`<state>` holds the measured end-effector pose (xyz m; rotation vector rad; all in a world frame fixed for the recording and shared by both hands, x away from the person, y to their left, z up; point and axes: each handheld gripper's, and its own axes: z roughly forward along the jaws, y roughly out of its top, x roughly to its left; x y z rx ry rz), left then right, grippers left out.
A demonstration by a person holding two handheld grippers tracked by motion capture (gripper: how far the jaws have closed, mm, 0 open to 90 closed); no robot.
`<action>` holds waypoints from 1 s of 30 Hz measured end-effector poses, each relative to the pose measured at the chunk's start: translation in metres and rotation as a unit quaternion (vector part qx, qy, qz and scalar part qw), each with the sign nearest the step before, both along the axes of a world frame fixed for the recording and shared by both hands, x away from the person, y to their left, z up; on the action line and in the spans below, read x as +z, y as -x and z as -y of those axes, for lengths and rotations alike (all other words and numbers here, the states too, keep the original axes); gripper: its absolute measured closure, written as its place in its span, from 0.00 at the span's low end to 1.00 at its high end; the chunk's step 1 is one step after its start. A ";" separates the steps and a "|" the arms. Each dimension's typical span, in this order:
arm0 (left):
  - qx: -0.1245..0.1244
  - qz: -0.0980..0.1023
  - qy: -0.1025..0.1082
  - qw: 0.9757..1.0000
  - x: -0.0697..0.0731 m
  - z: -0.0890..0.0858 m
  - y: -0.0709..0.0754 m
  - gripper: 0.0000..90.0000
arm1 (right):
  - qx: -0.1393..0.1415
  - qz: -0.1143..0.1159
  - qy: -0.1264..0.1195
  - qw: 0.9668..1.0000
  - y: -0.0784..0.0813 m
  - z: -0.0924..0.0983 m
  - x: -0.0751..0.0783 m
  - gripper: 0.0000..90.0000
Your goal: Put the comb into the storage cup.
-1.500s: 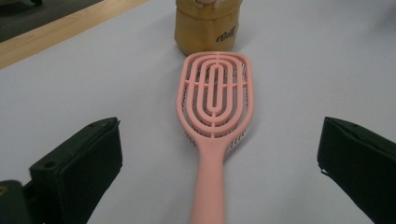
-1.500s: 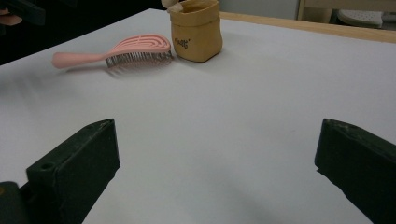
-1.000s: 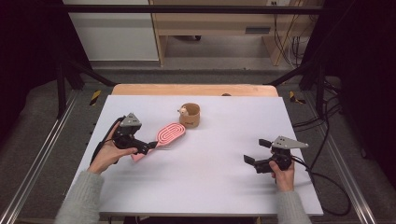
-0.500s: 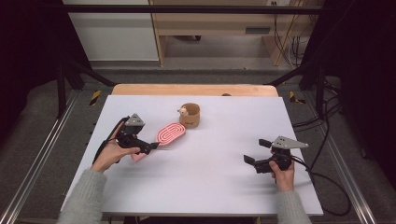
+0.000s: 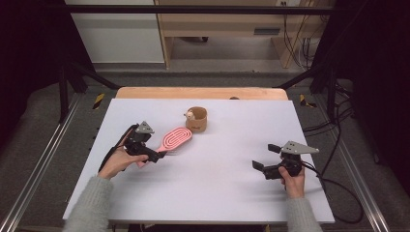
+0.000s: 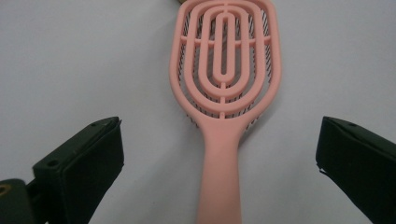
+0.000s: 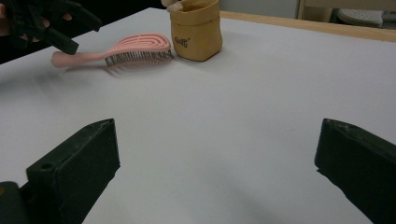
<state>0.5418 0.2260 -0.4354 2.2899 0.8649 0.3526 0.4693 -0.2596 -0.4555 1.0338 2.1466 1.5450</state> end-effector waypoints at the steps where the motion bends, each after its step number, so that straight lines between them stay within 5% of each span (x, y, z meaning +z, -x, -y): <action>1: 0.002 -0.002 0.001 1.000 -0.001 0.000 0.000 0.01 | 0.000 0.000 0.000 1.000 0.000 0.000 0.000 0.00; 21: -0.012 -0.032 -0.014 0.999 -0.013 0.005 -0.002 0.15 | 0.000 -0.001 0.000 1.000 0.000 0.000 0.000 0.00; 30: -0.010 -0.029 -0.021 0.999 -0.015 0.005 -0.002 0.27 | 0.001 -0.001 0.000 1.000 0.000 0.000 0.000 0.00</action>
